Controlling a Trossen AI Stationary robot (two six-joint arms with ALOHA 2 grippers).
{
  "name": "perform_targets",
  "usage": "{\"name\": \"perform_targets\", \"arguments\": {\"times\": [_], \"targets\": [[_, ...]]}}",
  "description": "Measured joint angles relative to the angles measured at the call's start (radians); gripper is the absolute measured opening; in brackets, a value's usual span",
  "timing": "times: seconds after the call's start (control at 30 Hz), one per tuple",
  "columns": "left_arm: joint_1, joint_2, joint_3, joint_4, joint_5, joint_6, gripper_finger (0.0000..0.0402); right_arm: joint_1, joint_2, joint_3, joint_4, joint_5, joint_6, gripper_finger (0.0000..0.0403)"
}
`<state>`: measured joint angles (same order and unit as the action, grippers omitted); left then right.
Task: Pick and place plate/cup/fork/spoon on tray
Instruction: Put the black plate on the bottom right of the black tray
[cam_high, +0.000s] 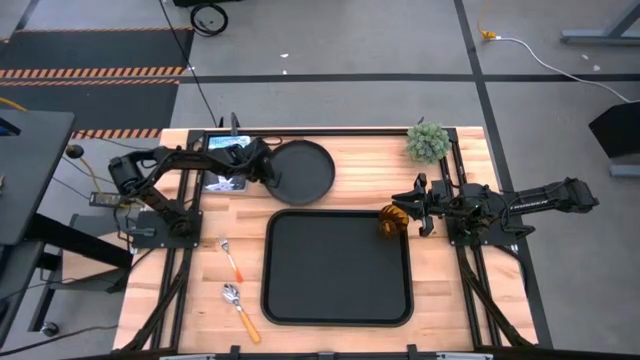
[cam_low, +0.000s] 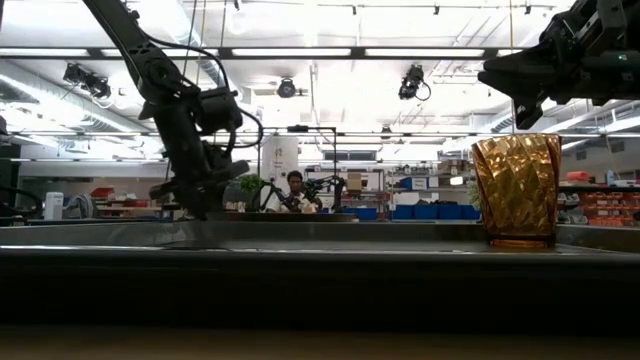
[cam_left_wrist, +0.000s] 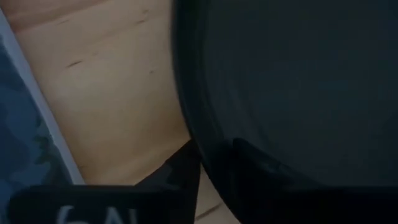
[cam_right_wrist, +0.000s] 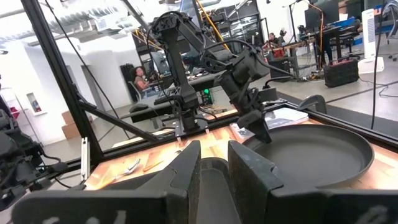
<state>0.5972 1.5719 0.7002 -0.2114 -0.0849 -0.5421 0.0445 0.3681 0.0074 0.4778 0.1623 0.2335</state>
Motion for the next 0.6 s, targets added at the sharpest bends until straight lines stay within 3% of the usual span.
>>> {"name": "perform_targets", "arguments": {"times": [0.33, 0.6], "targets": [[0.004, -0.001, 0.001, 0.030, 0.005, -0.031, 0.0028, 0.000, 0.000, 0.000, 0.000, 0.000, 0.000, 0.0088], [0.061, -0.001, 0.001, 0.088, 0.045, -0.023, 0.0017, 0.000, 0.000, 0.000, 0.000, 0.000, 0.000, 0.0088]]}}
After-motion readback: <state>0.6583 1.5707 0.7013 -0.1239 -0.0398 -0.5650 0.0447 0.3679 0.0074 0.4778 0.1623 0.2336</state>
